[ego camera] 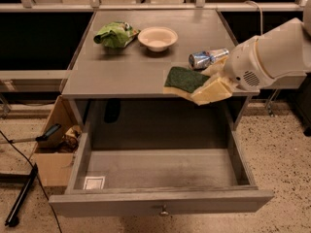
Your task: Place sponge into top drawer
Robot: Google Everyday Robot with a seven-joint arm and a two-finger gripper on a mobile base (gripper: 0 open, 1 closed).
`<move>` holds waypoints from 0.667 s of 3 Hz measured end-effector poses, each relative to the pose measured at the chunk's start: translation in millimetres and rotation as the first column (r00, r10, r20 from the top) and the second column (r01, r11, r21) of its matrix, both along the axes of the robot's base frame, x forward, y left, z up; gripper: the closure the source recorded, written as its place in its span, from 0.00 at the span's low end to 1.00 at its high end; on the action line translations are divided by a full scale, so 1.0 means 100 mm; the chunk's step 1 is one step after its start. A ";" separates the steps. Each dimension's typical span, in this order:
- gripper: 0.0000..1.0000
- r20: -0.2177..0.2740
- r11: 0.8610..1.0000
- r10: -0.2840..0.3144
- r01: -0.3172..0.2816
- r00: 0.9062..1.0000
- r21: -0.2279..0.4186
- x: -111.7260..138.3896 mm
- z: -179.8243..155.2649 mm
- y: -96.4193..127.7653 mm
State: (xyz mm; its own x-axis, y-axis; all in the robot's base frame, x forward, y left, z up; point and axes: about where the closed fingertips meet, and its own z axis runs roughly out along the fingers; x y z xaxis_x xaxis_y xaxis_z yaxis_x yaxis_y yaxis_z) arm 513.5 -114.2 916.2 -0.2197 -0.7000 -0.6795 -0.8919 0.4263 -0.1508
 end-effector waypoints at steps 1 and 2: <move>1.00 0.000 1.000 0.000 0.000 1.000 0.000 0.00 0.00 0.00; 1.00 -0.042 1.000 0.004 -0.004 0.999 0.011 0.29 -0.31 0.27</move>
Offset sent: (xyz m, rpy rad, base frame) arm 0.0615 0.0464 -0.0540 0.0031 0.0752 -0.0010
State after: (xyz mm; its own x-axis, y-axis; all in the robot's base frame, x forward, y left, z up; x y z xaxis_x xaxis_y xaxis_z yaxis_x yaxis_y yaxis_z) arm 542.0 -87.1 885.4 -0.2455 -0.6937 -0.6771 -0.8992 0.4240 -0.1084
